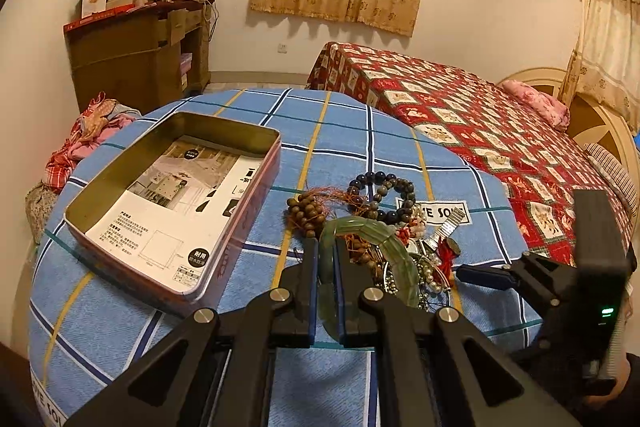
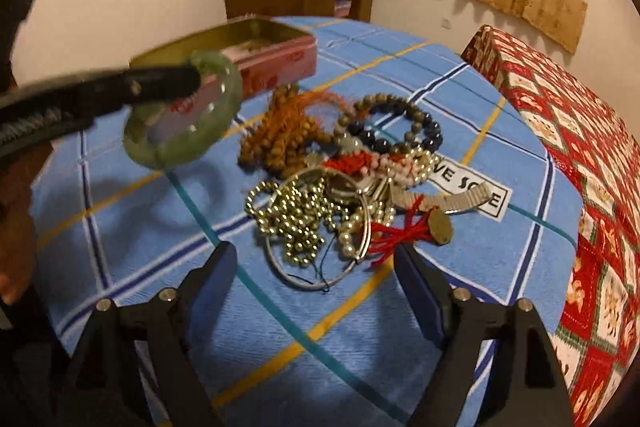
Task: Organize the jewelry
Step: 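Lift the jade bangle with the left gripper while the right gripper reaches for the silver bangle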
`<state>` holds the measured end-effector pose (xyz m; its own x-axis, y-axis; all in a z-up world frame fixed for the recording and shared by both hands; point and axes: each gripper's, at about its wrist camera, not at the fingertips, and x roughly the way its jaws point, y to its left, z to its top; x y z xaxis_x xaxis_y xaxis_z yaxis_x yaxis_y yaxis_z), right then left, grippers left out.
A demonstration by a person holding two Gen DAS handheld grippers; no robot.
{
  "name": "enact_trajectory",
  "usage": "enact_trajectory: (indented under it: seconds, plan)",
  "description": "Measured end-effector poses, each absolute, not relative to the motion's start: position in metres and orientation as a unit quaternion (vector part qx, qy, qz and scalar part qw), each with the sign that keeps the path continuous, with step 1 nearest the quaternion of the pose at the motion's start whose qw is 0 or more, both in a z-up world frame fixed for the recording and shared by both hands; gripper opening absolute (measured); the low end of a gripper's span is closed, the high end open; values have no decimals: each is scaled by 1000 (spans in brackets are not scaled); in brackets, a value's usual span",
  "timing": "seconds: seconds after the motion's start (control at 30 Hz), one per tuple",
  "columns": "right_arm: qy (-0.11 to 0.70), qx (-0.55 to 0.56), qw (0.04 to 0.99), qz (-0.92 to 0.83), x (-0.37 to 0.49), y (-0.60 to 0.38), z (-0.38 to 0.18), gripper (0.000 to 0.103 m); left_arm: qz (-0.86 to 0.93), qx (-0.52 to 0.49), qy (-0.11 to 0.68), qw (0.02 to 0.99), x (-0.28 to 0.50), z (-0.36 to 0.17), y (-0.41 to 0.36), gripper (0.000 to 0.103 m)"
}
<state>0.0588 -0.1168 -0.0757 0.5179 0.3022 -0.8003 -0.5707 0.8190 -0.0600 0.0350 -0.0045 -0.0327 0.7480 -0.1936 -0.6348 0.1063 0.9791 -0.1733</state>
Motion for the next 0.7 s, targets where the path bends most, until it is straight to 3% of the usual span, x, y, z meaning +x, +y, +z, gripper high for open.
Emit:
enact_trajectory:
  seconds: [0.13,0.23,0.37,0.4,0.47,0.7]
  plan:
    - [418,-153,858,256,68,-119,-79,83,-82,-62,343,934,35,-31,-6,6]
    - [412,-147,858,268,67,-119,-77,60,-81,-62,345,933,36,-33,-6,6]
    - [395,-129,868,270,60,-127,-64,59,-82,-63,342,934,35,-33,-6,6]
    - [393,-124,870,273,60,-127,-61,51,-82,-63,341,934,35,-32,-5,6]
    - [390,-108,870,282,61,-130,-54,15,-83,-63,340,935,35,-31,-5,6]
    - [401,-114,865,278,66,-128,-58,15,-81,-65,337,936,35,-29,-3,6]
